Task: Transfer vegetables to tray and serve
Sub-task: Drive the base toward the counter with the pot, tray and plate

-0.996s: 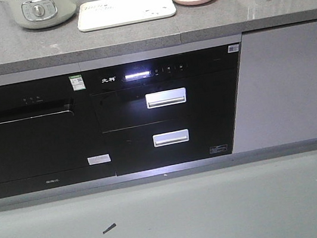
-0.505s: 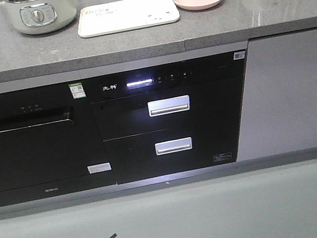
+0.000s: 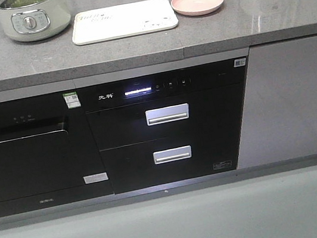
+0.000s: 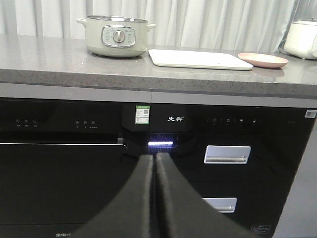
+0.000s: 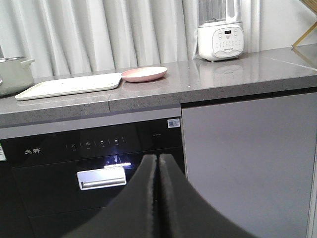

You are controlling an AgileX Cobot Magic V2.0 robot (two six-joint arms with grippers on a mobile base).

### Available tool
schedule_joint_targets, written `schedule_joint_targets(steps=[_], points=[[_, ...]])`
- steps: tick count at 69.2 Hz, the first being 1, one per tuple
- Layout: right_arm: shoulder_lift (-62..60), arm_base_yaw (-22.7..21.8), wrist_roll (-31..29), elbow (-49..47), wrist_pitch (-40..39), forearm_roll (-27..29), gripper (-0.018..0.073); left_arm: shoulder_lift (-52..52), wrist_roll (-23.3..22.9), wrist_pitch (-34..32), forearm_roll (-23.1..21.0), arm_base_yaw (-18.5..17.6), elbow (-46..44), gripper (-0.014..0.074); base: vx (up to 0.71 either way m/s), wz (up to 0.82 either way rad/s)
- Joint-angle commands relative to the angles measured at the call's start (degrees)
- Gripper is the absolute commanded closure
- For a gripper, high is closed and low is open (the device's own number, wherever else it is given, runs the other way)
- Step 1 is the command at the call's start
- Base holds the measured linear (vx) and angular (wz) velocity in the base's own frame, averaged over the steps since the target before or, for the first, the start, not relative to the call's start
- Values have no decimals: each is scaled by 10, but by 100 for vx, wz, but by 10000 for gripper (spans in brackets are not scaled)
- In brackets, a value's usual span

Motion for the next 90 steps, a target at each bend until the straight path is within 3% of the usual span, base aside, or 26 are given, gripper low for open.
schedule_joint_targets(steps=[1, 90], points=[[-3, -3, -6, 8, -45, -2, 561, 5, -2, -47, 0, -1, 12, 602, 8, -2], [-3, -3, -6, 8, -45, -2, 561, 5, -2, -47, 0, -1, 12, 602, 10, 1]])
